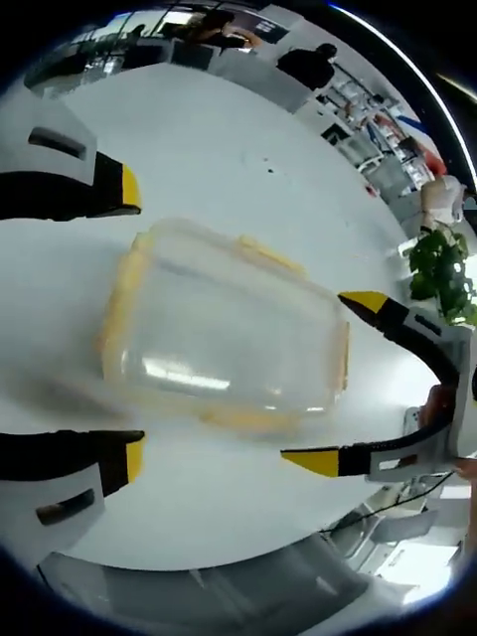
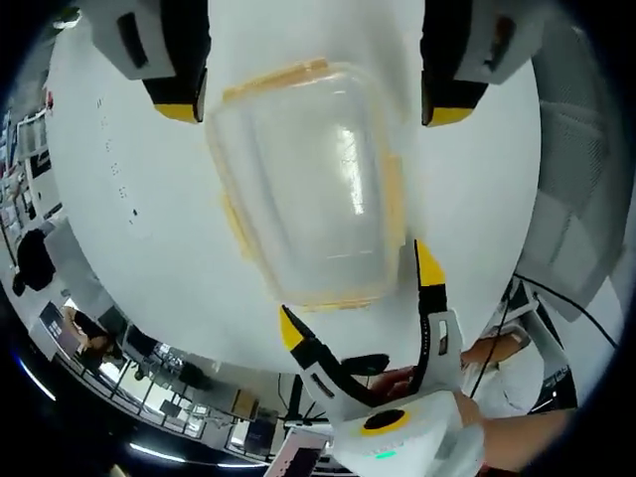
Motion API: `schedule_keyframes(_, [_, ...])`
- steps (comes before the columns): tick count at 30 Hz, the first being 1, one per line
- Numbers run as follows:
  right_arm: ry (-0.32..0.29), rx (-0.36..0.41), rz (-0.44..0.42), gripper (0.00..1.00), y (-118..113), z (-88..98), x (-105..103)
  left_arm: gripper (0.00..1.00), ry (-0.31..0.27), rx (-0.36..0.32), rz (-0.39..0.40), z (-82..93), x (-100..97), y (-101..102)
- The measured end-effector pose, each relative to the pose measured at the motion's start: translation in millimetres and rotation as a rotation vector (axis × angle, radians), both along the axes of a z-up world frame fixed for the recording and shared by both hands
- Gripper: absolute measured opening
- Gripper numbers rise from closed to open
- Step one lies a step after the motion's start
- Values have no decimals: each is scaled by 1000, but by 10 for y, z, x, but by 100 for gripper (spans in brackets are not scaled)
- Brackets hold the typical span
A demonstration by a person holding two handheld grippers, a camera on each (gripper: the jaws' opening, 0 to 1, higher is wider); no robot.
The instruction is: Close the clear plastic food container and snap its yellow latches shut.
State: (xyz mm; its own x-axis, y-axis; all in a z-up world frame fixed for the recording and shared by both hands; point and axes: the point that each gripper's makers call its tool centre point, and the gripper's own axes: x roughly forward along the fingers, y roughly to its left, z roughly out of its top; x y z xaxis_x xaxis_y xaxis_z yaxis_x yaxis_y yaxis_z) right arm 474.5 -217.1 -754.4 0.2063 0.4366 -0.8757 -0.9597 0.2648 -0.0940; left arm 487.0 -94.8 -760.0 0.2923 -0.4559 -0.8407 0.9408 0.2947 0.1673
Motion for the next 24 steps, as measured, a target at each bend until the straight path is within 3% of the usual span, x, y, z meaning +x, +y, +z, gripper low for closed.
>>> schedule_keyframes(24, [34,134,-168,87,-66,36,-343,86,-20,-179,156,208,-210,-51])
